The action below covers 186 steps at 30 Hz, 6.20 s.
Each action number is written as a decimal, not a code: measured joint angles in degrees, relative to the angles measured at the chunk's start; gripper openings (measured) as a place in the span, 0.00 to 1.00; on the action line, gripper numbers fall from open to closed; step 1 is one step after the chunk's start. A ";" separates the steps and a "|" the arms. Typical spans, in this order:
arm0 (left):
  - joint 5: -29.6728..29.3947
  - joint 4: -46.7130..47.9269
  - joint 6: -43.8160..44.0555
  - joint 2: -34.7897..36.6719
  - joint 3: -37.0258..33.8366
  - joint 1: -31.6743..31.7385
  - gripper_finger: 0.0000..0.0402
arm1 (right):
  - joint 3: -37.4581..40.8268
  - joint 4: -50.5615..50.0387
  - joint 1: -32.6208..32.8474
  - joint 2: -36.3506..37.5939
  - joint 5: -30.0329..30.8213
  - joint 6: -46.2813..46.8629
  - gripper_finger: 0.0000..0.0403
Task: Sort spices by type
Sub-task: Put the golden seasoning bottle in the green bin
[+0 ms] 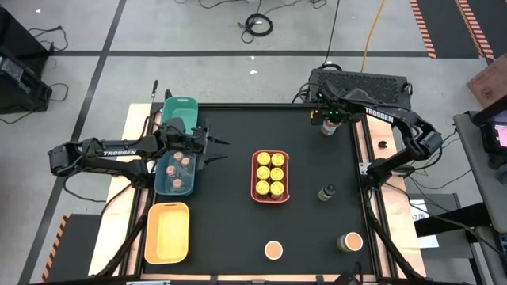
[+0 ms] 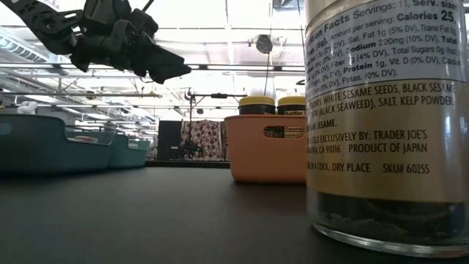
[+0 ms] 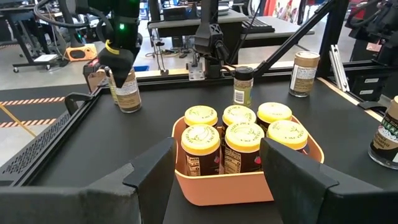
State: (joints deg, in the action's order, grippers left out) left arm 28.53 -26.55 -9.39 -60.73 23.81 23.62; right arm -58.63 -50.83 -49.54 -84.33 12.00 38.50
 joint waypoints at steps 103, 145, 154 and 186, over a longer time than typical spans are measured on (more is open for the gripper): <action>-22.13 13.58 -3.14 -25.79 32.17 -9.61 0.64 | -22.40 8.33 36.81 -0.02 -7.47 -30.67 0.67; -25.38 -7.93 0.09 -37.42 32.13 -10.64 0.69 | -22.38 10.85 36.48 0.00 -9.25 -32.29 0.69; -25.94 -8.31 0.35 -36.84 32.13 -10.64 0.69 | -22.32 12.19 36.46 0.12 -8.30 -36.16 0.95; -62.56 -14.62 13.40 0.05 -5.09 11.87 0.69 | -22.43 10.84 35.37 0.63 -0.38 -42.42 0.95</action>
State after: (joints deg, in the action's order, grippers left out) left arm -34.02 -41.18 4.00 -60.68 18.72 35.49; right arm -81.06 -39.99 -14.17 -83.71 11.62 -3.92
